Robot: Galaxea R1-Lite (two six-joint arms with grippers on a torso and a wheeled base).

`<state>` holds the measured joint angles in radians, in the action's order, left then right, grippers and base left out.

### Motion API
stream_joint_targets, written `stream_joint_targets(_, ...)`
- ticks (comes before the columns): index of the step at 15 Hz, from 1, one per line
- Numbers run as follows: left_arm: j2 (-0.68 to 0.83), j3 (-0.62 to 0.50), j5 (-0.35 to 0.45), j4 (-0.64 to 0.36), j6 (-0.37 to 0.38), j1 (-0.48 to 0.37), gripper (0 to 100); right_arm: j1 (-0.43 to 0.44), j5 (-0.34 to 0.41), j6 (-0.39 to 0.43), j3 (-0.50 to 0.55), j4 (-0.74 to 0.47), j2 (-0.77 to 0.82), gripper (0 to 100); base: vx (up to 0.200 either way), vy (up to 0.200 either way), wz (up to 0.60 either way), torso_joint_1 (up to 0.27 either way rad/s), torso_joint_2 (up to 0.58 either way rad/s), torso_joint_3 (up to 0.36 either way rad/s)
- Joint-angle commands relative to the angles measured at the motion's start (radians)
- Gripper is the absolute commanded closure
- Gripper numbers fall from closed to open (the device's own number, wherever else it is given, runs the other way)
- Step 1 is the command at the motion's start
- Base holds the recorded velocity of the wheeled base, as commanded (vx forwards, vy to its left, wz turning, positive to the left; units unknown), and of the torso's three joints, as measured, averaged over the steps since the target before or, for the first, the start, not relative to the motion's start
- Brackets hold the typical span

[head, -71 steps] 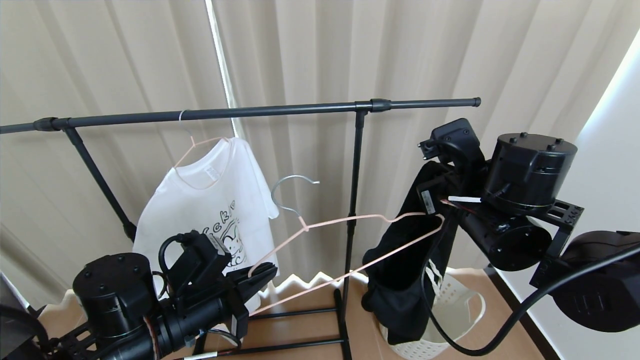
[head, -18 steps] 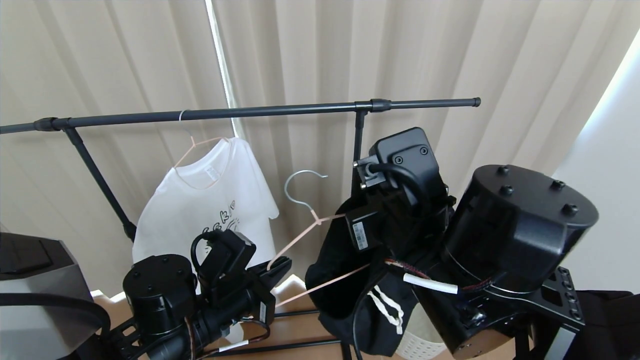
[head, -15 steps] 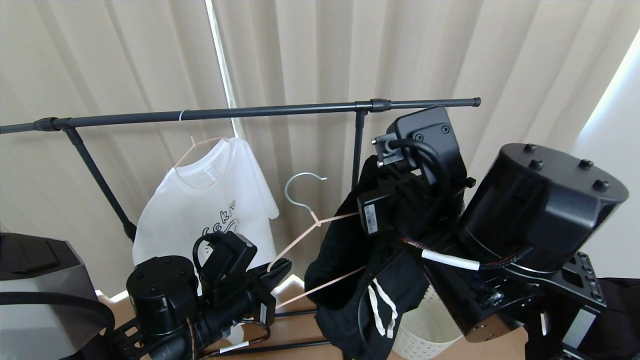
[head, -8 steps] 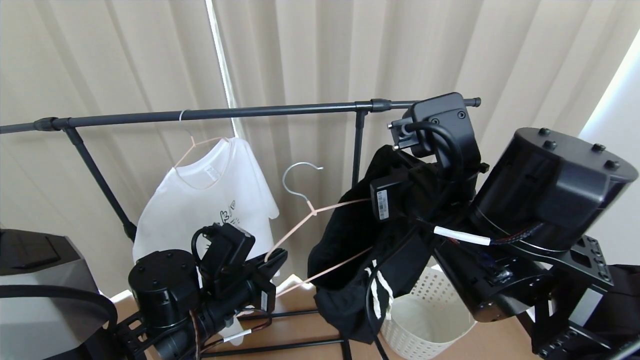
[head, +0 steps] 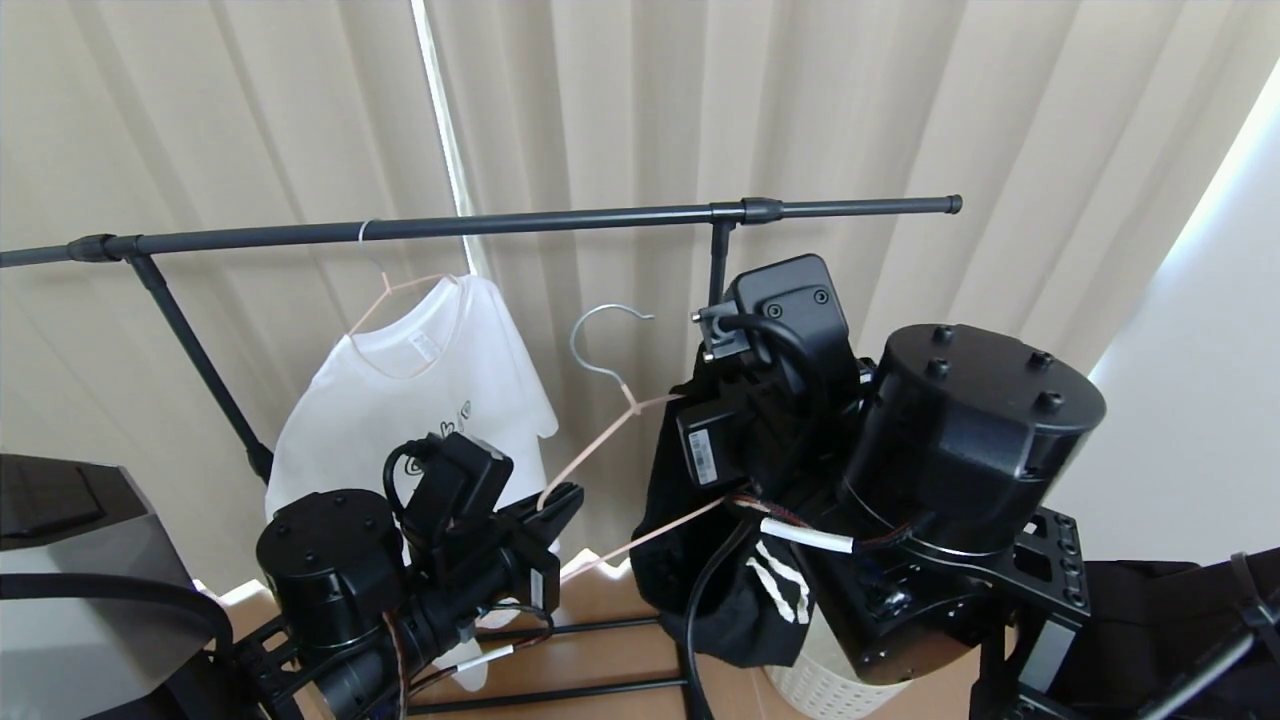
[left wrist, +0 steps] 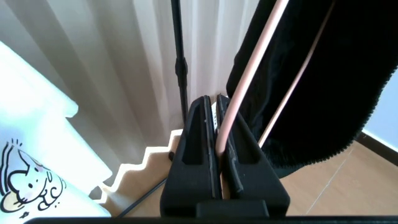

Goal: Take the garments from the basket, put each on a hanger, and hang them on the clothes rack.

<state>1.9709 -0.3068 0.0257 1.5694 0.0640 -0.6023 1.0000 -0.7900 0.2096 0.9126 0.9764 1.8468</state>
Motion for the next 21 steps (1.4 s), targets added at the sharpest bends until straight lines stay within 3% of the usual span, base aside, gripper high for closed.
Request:
stream_joint_targets(1, 0.002, 0.002, 0.0, 0.001, 0.0, -0.01, 100, 0.029, -0.002, -0.009, 0.005, -0.001, 0.011, 100, 0.0, 0.0, 0.0, 0.0, 0.0, 0.0)
stream_joint_targets(7, 0.014, 0.005, -0.007, 0.001, 0.002, -0.027, 100, 0.08, -0.023, -0.036, 0.014, 0.001, 0.003, 100, 0.0, 0.0, 0.0, 0.0, 0.0, 0.0)
stream_joint_targets(8, 0.014, 0.005, -0.007, 0.001, 0.002, -0.027, 100, 0.066, -0.023, -0.035, 0.014, 0.001, -0.001, 0, 0.0, 0.0, 0.0, 0.0, 0.0, 0.0)
stream_joint_targets(16, -0.033, 0.028, -0.004, 0.001, 0.002, -0.027, 100, -0.041, -0.037, -0.032, 0.037, -0.002, -0.037, 0, 0.0, 0.0, 0.0, 0.0, 0.0, 0.0)
stream_joint_targets(21, -0.033, 0.023, -0.004, 0.001, -0.007, -0.025, 100, -0.044, -0.035, -0.033, 0.046, 0.004, 0.008, 0, 0.0, 0.0, 0.0, 0.0, 0.0, 0.0)
